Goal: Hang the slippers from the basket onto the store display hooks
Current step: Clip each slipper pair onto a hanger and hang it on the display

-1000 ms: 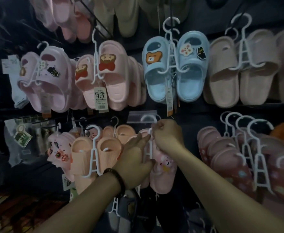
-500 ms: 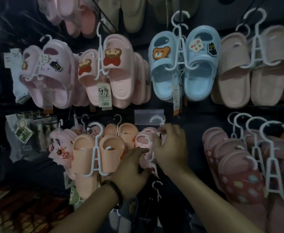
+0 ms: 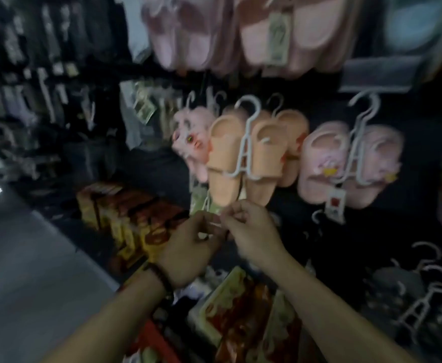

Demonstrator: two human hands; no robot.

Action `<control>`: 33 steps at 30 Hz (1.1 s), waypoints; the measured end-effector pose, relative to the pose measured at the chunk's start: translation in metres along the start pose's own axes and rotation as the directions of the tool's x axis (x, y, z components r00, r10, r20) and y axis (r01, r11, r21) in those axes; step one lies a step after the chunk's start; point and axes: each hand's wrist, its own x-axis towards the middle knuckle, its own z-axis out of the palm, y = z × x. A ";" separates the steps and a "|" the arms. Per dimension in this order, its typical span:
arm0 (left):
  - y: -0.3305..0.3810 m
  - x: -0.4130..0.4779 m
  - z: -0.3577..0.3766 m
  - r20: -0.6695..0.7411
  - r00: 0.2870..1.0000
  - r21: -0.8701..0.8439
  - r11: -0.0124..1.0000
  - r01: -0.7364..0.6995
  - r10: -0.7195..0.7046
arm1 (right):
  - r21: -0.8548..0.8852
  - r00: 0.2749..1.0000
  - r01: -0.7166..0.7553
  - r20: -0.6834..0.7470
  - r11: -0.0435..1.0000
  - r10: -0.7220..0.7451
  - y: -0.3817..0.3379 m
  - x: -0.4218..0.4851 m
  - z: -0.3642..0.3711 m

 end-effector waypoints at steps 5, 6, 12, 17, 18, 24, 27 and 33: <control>-0.082 -0.054 -0.039 -0.012 0.971 -0.044 0.970 0.237 -0.238 | -0.069 0.960 -0.095 0.257 0.993 0.110 0.045 -0.027 0.090; -0.098 -0.065 -0.045 -0.027 0.958 -0.049 0.958 0.282 -0.284 | -0.089 0.946 -0.118 0.292 0.989 0.139 0.056 -0.033 0.108; -0.194 -0.123 -0.081 -0.092 0.824 -0.138 0.827 0.545 -0.559 | -0.180 0.846 -0.241 0.443 0.954 0.297 0.132 -0.066 0.193; -0.263 -0.145 -0.104 -0.106 0.718 -0.136 0.725 0.675 -0.688 | -0.262 0.751 -0.400 0.455 0.878 0.478 0.194 -0.080 0.247; -0.279 -0.148 -0.107 -0.108 0.698 -0.120 0.706 0.698 -0.708 | -0.272 0.736 -0.430 0.447 0.861 0.509 0.207 -0.081 0.257; -0.372 -0.147 -0.118 -0.086 0.582 -0.076 0.588 0.806 -0.809 | -0.368 0.587 -0.584 0.425 0.724 0.689 0.287 -0.078 0.316; -0.403 -0.136 -0.117 -0.104 0.519 -0.103 0.528 0.843 -0.848 | -0.361 0.515 -0.683 0.379 0.635 0.769 0.337 -0.078 0.338; -0.466 -0.142 -0.111 -0.273 0.337 0.010 0.347 0.938 -0.901 | -0.163 0.404 -0.884 0.210 0.439 0.890 0.423 -0.099 0.368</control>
